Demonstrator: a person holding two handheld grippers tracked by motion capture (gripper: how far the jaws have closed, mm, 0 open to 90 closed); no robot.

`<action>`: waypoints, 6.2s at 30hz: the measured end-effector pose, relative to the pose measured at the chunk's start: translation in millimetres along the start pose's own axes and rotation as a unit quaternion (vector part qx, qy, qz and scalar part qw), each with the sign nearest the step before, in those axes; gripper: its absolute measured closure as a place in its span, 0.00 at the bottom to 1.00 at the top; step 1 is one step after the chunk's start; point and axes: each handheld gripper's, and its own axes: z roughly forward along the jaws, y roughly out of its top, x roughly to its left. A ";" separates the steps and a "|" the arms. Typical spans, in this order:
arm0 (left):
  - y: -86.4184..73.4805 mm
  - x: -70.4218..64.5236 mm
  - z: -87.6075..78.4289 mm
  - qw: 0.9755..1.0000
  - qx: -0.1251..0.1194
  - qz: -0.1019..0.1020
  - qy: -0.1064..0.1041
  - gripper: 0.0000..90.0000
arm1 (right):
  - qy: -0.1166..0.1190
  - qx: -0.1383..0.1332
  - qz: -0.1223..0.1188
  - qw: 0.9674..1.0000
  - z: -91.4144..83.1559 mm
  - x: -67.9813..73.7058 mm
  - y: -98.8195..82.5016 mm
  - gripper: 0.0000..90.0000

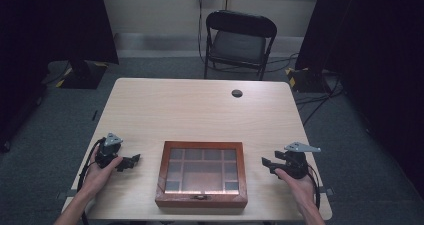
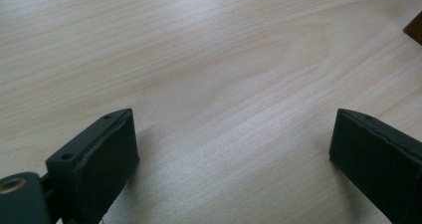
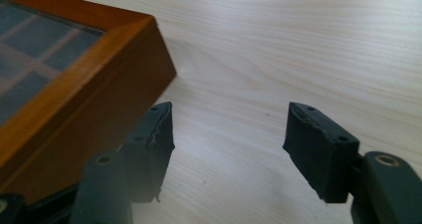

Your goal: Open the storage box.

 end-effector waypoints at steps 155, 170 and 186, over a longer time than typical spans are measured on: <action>36.7 -81.4 -33.9 0.976 -0.098 0.095 -0.169 0.24 | 0.284 0.041 -0.155 0.945 1.2 142.6 75.4 0.45; 44.1 -79.9 -42.2 0.975 -0.118 0.076 -0.173 0.26 | 0.251 -0.010 -0.124 0.960 -20.8 114.8 68.1 0.24; 56.6 -88.4 -51.7 0.970 -0.142 0.082 -0.182 0.27 | 0.215 -0.032 -0.135 0.967 -27.8 99.4 60.6 0.19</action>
